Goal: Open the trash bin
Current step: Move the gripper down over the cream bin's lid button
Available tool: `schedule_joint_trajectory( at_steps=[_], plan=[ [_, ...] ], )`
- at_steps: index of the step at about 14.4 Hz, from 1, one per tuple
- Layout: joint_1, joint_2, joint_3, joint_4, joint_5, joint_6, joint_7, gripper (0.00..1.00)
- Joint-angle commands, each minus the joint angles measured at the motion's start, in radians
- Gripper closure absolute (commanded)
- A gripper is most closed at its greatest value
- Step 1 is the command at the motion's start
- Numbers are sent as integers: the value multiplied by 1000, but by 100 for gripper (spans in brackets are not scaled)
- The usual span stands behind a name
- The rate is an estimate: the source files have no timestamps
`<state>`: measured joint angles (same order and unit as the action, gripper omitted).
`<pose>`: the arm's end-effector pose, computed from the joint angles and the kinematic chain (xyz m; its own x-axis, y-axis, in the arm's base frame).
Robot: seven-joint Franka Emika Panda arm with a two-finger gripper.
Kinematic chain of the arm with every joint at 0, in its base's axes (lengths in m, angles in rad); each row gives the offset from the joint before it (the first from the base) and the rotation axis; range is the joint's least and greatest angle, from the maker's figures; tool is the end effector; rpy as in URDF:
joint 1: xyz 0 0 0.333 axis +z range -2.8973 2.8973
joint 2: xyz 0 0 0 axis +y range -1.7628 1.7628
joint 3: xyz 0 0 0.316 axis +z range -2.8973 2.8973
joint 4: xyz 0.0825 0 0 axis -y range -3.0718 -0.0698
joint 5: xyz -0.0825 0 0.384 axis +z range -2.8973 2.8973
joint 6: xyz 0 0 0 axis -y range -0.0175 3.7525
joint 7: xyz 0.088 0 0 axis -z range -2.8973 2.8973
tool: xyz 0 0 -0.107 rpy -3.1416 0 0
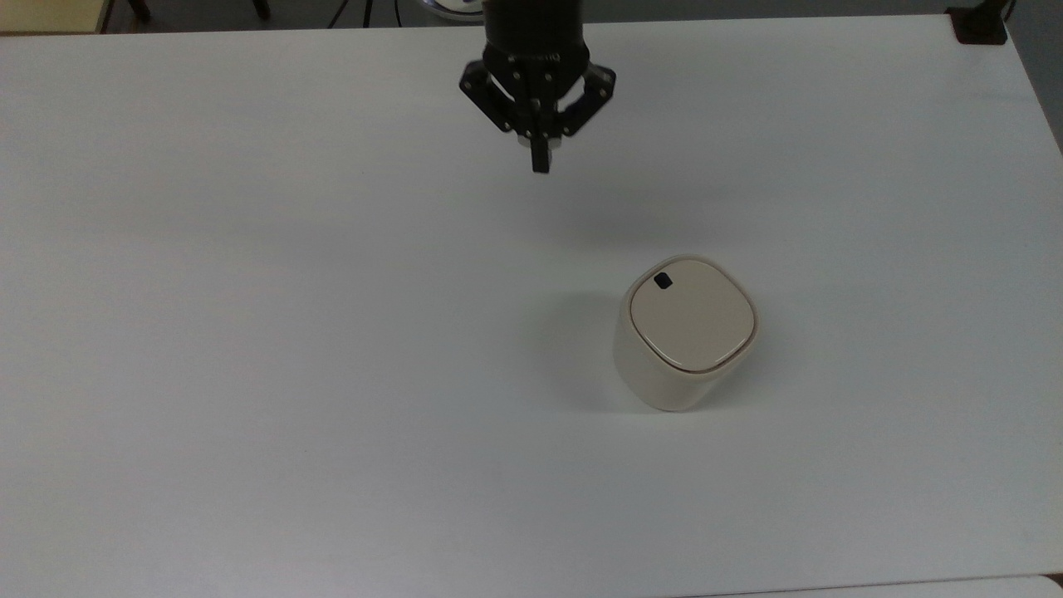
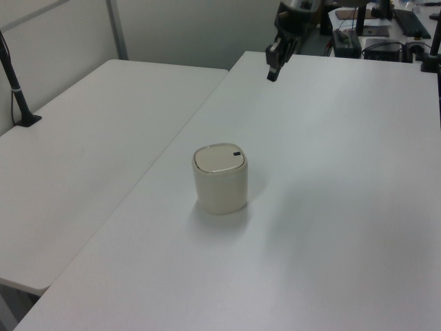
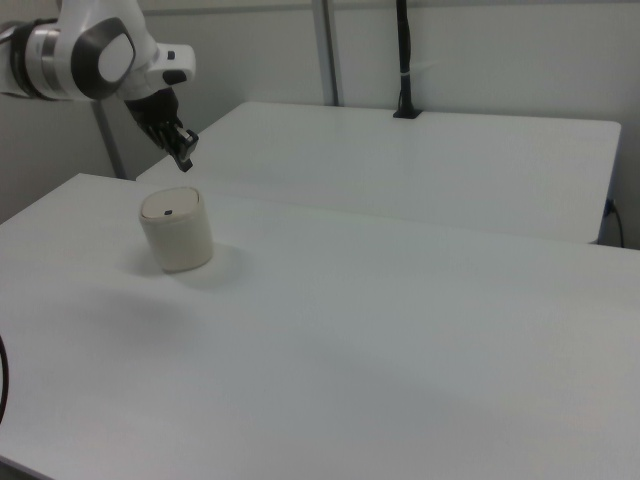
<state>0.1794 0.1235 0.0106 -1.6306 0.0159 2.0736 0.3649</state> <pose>0.6191 0.1195 0.5736 0.9387 -0.1906 0.2873 -0.1596 -0.9789 -0.1279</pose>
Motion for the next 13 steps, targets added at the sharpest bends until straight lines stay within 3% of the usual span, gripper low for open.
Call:
schedule_joint_trajectory(
  at_steps=[1,13],
  plan=[
    [48,59,-3,6,-2,97,106,100],
    [144,193,-3,6,-25,259,275,100]
  ],
)
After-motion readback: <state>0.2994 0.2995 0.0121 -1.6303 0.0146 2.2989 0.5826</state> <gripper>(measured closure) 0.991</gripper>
